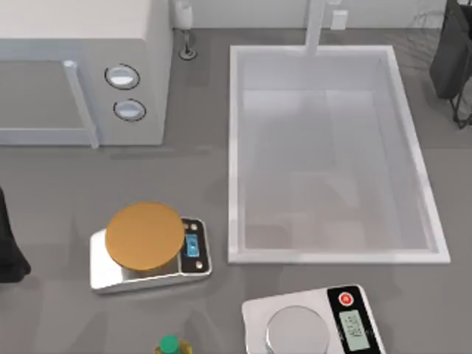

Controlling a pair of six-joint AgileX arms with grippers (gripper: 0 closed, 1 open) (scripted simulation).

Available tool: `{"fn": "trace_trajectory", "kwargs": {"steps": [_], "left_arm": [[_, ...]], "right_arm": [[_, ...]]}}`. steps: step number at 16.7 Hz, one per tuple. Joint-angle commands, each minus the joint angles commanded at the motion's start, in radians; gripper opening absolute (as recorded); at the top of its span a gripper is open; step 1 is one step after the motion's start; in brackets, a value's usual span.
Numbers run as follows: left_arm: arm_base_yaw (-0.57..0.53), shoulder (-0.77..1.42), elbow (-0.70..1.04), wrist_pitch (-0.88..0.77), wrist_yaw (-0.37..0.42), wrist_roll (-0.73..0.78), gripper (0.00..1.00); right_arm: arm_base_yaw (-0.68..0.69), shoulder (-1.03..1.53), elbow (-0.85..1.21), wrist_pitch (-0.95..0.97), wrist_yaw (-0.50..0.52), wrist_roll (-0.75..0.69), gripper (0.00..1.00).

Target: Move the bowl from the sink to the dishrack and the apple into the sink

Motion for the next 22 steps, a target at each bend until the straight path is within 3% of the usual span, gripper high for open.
{"fn": "trace_trajectory", "kwargs": {"steps": [7, 14, 22], "left_arm": [[0.000, 0.000, 0.000, 0.000, 0.000, 0.000, 1.00], [0.000, 0.000, 0.000, 0.000, 0.000, 0.000, 1.00], [0.000, 0.000, 0.000, 0.000, 0.000, 0.000, 1.00]], "right_arm": [[0.054, 0.212, -0.174, 0.392, 0.057, -0.001, 0.00], [0.065, 0.240, -0.207, 0.448, 0.068, -0.001, 0.00], [0.065, 0.240, -0.207, 0.448, 0.068, -0.001, 0.60]]}}
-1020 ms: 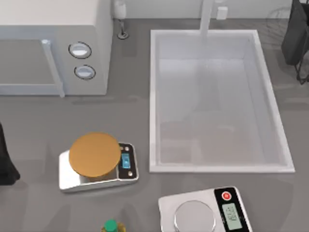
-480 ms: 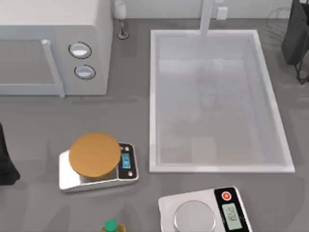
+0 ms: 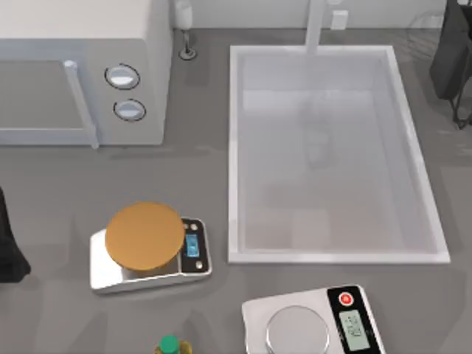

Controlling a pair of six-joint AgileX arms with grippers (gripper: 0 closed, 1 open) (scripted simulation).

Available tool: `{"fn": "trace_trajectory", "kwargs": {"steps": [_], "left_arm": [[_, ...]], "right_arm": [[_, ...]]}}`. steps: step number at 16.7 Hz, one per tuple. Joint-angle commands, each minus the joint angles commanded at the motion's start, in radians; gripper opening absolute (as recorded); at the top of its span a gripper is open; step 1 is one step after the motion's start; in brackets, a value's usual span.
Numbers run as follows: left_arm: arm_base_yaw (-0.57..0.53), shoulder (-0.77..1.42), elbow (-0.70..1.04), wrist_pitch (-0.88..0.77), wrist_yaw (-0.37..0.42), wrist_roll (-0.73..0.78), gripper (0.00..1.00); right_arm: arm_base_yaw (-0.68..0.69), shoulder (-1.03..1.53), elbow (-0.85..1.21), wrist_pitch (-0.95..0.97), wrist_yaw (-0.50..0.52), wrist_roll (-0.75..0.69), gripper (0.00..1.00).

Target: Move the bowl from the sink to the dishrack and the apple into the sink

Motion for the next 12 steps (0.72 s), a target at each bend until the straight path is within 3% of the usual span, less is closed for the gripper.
{"fn": "trace_trajectory", "kwargs": {"steps": [5, 12], "left_arm": [[0.000, 0.000, 0.000, 0.000, 0.000, 0.000, 1.00], [0.000, 0.000, 0.000, 0.000, 0.000, 0.000, 1.00]], "right_arm": [[0.000, 0.000, 0.000, 0.000, 0.000, 0.000, 0.98], [0.000, 0.000, 0.000, 0.000, 0.000, 0.000, 1.00]]}}
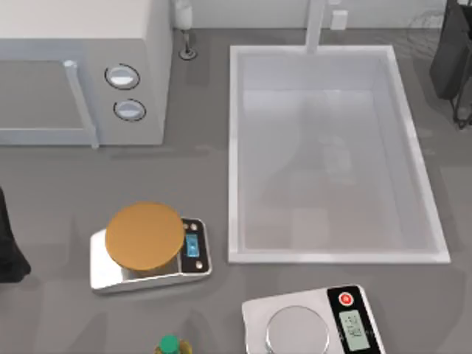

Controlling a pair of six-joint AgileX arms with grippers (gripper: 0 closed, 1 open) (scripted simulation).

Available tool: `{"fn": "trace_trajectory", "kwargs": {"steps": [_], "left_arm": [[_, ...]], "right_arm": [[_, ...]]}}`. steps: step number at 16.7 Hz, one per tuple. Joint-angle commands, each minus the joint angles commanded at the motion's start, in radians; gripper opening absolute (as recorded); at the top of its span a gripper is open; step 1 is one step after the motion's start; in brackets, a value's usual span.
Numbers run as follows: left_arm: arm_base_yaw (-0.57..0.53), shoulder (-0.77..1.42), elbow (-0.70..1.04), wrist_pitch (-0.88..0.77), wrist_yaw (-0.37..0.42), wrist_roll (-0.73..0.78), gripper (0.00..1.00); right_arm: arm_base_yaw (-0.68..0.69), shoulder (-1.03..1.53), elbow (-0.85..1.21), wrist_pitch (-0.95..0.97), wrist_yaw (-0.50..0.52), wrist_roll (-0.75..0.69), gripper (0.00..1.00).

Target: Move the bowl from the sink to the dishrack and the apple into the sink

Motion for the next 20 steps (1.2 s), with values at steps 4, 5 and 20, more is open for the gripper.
{"fn": "trace_trajectory", "kwargs": {"steps": [4, 5, 20], "left_arm": [[0.000, 0.000, 0.000, 0.000, 0.000, 0.000, 1.00], [0.000, 0.000, 0.000, 0.000, 0.000, 0.000, 1.00], [0.000, 0.000, 0.000, 0.000, 0.000, 0.000, 1.00]], "right_arm": [[0.000, -0.009, -0.005, -0.005, 0.002, 0.000, 1.00], [0.004, -0.028, -0.017, -0.015, 0.005, 0.000, 1.00], [0.191, -1.156, -0.611, -0.514, 0.173, -0.010, 1.00]]}}
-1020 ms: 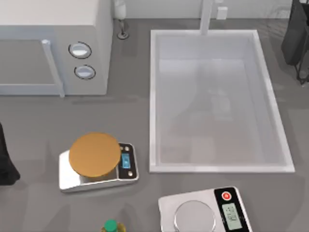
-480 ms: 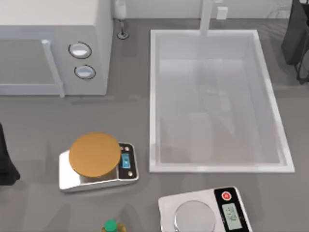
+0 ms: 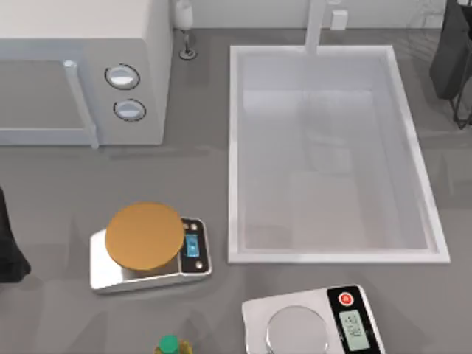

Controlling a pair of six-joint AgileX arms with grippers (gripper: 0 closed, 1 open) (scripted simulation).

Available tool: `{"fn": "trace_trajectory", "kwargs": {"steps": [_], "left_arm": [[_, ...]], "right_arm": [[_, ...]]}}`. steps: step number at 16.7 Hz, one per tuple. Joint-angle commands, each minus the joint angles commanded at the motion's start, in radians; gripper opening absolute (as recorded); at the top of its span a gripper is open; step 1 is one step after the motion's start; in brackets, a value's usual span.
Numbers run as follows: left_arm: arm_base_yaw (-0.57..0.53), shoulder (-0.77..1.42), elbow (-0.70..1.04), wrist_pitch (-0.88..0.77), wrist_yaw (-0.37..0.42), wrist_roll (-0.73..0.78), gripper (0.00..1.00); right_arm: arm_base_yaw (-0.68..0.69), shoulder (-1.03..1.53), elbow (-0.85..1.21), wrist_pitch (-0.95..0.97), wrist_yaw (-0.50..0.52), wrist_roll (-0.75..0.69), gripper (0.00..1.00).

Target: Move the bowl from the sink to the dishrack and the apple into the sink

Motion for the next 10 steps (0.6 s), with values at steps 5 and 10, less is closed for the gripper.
{"fn": "trace_trajectory", "kwargs": {"steps": [5, 10], "left_arm": [[0.000, 0.000, 0.000, 0.000, 0.000, 0.000, 1.00], [0.000, 0.000, 0.000, 0.000, 0.000, 0.000, 1.00]], "right_arm": [[0.074, -0.442, -0.234, -0.197, 0.066, -0.004, 1.00], [0.114, -0.634, -0.363, -0.305, 0.103, -0.006, 1.00]]}}
